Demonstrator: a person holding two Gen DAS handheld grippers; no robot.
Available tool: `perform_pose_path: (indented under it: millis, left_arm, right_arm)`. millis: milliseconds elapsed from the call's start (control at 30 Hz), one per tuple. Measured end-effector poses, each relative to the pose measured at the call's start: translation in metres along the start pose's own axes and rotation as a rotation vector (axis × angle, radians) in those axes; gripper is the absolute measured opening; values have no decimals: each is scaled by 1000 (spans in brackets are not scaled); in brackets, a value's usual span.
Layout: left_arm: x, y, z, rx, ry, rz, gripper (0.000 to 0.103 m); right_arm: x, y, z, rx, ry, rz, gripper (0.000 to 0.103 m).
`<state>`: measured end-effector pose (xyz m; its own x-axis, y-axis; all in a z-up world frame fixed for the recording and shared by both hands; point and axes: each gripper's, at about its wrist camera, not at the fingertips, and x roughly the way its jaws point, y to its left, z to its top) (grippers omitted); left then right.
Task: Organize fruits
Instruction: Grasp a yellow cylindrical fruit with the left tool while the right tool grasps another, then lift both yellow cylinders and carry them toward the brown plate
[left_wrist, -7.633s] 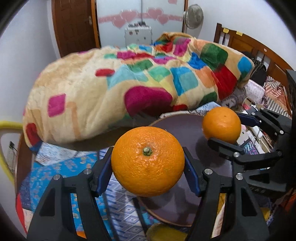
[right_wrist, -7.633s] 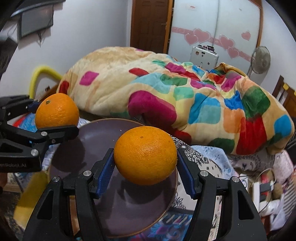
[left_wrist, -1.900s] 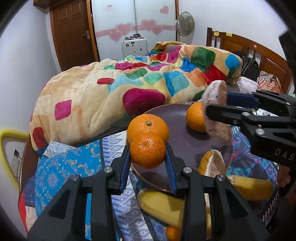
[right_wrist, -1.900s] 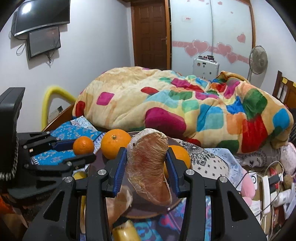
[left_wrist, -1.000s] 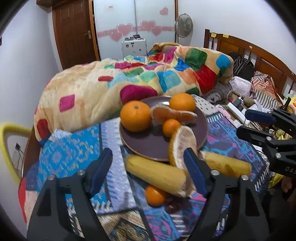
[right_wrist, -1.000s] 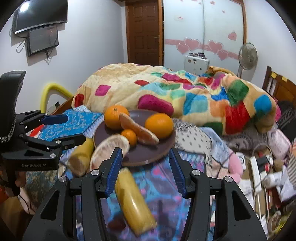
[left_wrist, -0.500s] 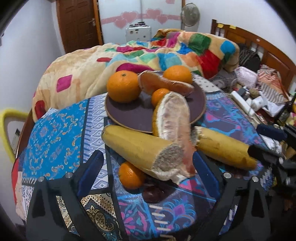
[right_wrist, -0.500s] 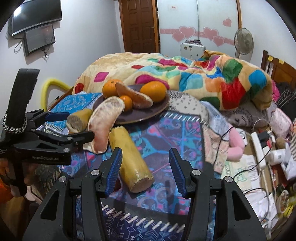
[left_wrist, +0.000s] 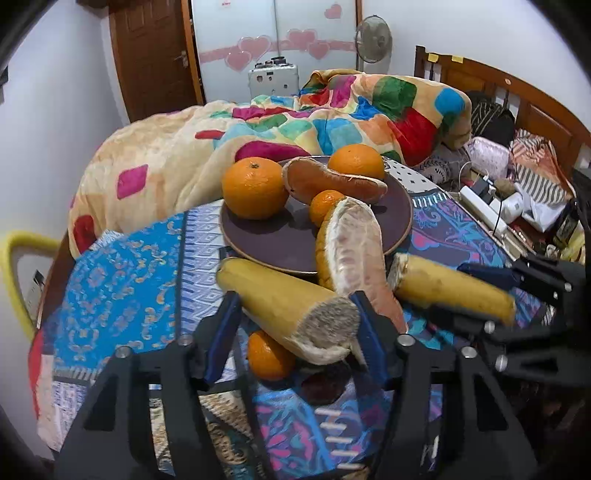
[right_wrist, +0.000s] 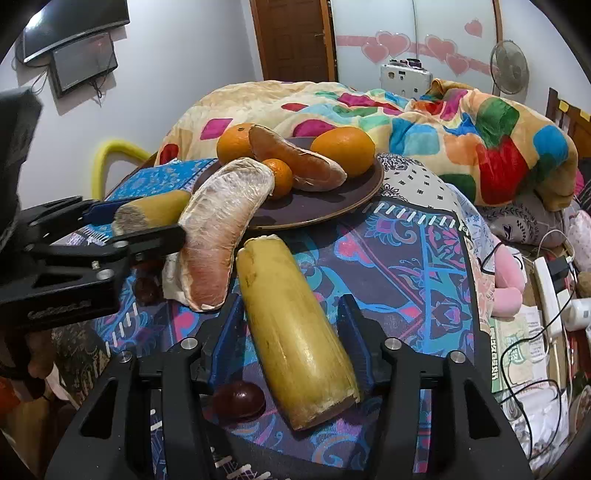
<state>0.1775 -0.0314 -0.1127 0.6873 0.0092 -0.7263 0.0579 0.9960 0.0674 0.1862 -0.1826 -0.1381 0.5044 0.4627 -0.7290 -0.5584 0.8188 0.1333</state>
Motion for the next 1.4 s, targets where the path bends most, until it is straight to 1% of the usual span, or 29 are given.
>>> perform_pose_path:
  millis: [100,133,233,333,433,500,567,667,733,833,933,1000,1067,1100,1133,1167,1200,1400]
  left_arm:
    - [-9,7,-3,5,-4,5,48]
    - [-12,10,-5,6,-2,8,44]
    - [-21,27,-10,-7,3,20,37]
    - [-23,52,-19,-63,39,-17,37]
    - [-23,71,-28,-96,59,5,37]
    - [-21,85,-35,-136,81,-18,37]
    - [-21,94,-40,-157,93,-25,36]
    - [-20,100,-52,-161,127,-44,36]
    - [-19,100,-61,-137,147,-37,37]
    - [-30,97,-73,-100,142,-34,37]
    - [-39,100,-80,-110,147,-62,37]
    - [-40,100,-81,-110,153,-60,37]
    - [-38,98,-78,-100,164,-50,39]
    - [-36,95,-76,-84,182,-48,45]
    - [-33,94,-75,-75,192,-52,54]
    - [-31,92,-73,-67,204,-56,56]
    - [-28,91,-71,-63,213,-56,58]
    - [-13,90,-53,-38,223,-50,58]
  right_arm:
    - [-1,-3,0,30,4,25,37]
    - [-3,-5,0,41,6,33,36]
    - [-6,-5,-2,45,6,16,36]
    - [-9,-6,-4,52,7,10,36]
    - [-12,-7,-4,53,6,-3,36]
    - [-13,-8,-5,54,3,-15,36]
    - [-14,-11,-5,63,3,-17,36]
    - [-15,-14,-5,73,2,-22,36]
    - [-15,-15,-5,73,2,-27,36]
    - [-18,-15,-6,69,5,-31,36]
    - [-21,-16,-9,67,7,-39,36]
    - [-23,-18,-10,67,9,-47,36]
    - [-23,-19,-9,67,13,-52,36]
    - [-22,-19,-9,68,16,-50,36]
    - [-22,-20,-8,67,19,-49,36]
    - [-22,-20,-8,66,23,-49,36]
    - [-21,-21,-7,67,29,-45,36]
    - [-17,-22,-2,50,46,-39,36]
